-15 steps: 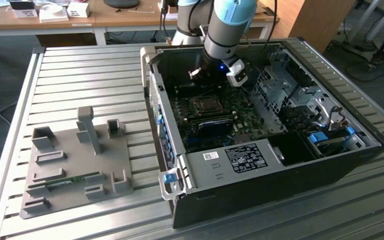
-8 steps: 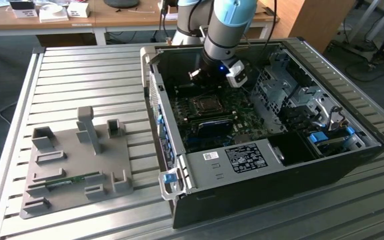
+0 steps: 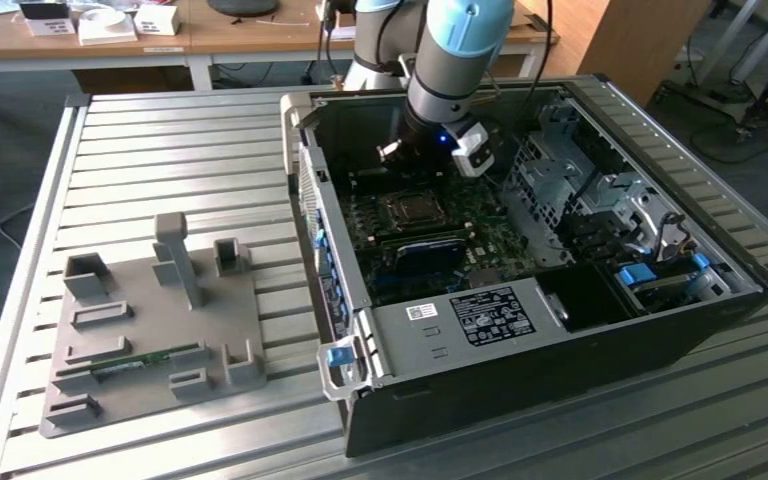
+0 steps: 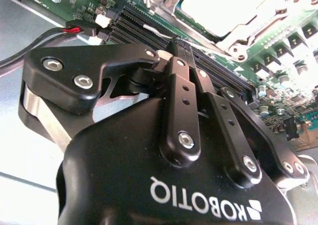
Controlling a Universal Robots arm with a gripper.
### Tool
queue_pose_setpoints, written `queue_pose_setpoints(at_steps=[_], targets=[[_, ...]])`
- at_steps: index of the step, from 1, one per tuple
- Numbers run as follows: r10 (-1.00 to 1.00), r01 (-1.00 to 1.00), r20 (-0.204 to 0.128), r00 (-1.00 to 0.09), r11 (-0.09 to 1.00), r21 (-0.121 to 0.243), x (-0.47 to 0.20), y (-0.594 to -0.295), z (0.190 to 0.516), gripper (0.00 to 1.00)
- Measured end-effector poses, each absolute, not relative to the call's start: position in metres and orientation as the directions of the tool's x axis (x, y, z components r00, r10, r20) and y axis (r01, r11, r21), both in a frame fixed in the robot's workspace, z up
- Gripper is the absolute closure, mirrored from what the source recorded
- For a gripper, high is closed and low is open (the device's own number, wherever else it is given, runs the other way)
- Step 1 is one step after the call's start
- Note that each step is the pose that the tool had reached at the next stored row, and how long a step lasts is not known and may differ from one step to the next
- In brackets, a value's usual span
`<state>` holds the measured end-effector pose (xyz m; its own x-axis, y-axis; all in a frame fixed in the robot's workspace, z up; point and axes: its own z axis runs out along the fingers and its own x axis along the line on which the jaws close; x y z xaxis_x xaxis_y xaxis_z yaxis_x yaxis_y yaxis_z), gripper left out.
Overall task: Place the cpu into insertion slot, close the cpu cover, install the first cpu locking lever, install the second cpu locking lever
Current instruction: 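Install the first cpu locking lever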
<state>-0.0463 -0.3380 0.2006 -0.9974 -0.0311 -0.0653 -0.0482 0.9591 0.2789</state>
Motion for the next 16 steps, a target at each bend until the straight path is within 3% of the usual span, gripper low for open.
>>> queue_pose_setpoints(at_steps=[16], targets=[[-0.032, -0.048, -0.066, -0.997, 0.962, 0.269, -0.0463, -0.3379, 0.1977, 0.89]])
